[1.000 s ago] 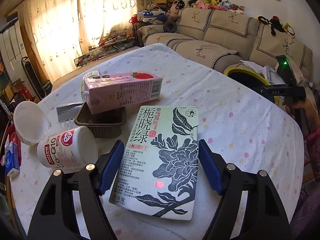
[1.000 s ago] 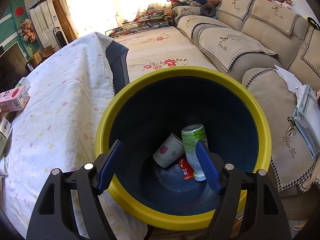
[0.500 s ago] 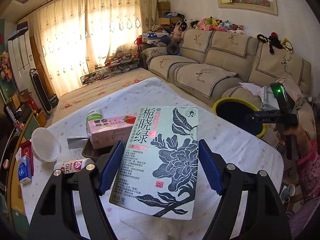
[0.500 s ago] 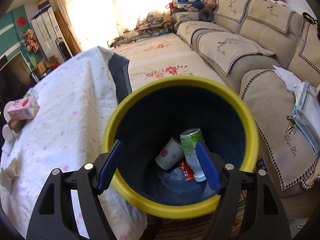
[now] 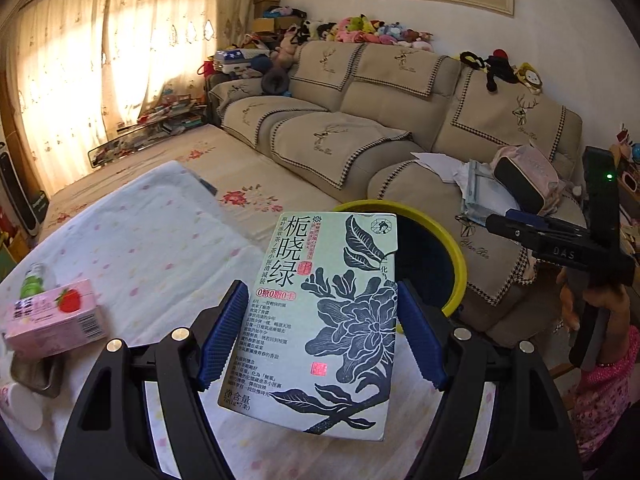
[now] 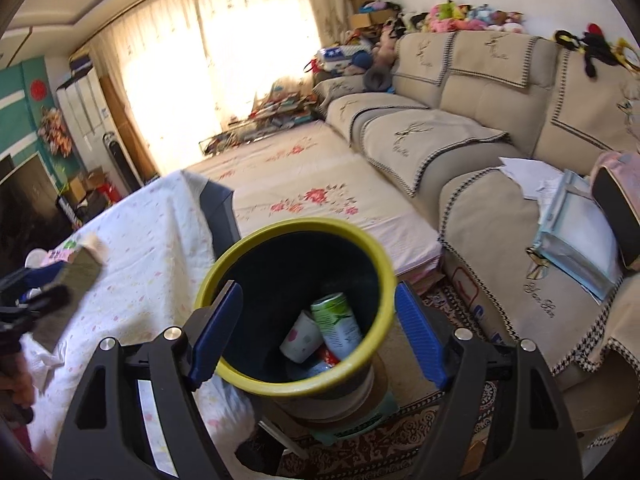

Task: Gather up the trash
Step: 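Carry the book over the yellow bin and open the left tool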

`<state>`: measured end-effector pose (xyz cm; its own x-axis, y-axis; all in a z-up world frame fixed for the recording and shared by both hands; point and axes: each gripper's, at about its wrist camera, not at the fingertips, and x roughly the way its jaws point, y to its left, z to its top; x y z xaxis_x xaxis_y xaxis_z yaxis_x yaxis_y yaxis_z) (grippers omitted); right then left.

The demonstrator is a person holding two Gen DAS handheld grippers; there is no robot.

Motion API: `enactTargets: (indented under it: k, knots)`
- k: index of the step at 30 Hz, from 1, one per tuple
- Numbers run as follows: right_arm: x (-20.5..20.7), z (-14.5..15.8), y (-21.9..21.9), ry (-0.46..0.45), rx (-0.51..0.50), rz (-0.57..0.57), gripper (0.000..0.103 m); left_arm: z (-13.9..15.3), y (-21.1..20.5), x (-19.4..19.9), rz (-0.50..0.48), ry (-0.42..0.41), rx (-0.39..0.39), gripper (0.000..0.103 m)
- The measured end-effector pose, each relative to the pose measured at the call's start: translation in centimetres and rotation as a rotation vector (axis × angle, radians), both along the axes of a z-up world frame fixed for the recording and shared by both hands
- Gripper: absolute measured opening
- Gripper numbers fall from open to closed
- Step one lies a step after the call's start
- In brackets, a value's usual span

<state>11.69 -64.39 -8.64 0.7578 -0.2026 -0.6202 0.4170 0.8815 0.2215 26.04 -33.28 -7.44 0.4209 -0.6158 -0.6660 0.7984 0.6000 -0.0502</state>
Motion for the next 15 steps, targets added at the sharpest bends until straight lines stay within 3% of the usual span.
enactTargets:
  k: [9, 15]
  knots:
    - [-3.1, -0.4, -2.9, -0.016, 0.043, -0.081, 0.075, -3.0, -11.8, 2.6, -0.069, 0.058, 0.073, 0.075]
    - [-3.5, -0.6, -3.2, -0.023, 0.060, -0.090, 0.076, -4.4, -15.5, 4.0, -0.040, 0.057, 0.112, 0.080]
